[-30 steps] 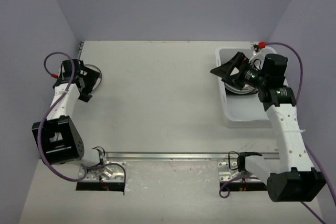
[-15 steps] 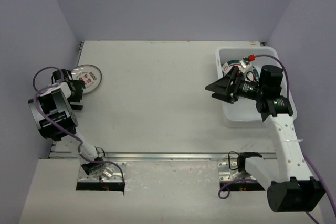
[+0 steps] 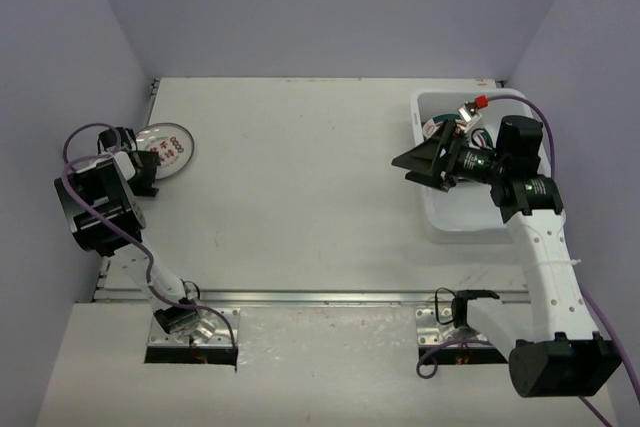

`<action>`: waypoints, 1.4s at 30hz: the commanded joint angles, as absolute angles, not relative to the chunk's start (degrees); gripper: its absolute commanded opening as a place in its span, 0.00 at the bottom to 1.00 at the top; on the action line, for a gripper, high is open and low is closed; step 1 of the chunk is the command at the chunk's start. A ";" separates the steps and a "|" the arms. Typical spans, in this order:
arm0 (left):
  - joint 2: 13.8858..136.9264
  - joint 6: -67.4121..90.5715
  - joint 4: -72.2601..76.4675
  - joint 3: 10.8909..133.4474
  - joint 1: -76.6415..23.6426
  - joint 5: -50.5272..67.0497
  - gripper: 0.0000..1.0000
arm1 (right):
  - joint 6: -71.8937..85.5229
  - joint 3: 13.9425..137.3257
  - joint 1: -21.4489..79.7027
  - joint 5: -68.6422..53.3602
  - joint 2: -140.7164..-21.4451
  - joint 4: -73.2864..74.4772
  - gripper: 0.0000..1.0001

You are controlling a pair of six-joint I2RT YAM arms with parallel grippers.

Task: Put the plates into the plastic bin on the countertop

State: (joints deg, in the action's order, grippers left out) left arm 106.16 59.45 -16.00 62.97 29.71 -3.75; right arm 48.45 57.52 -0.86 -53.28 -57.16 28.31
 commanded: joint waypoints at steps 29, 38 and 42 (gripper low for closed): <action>87.86 53.45 16.52 54.84 -9.50 42.13 0.00 | 32.81 74.64 -0.27 -40.04 -74.08 35.42 0.99; 84.22 57.47 17.71 55.61 -15.58 49.24 0.00 | 28.30 75.44 1.34 -37.11 -80.46 37.31 0.81; 84.27 59.27 17.12 57.88 -16.23 51.41 0.00 | 31.13 72.45 1.53 -42.91 -79.77 33.83 0.59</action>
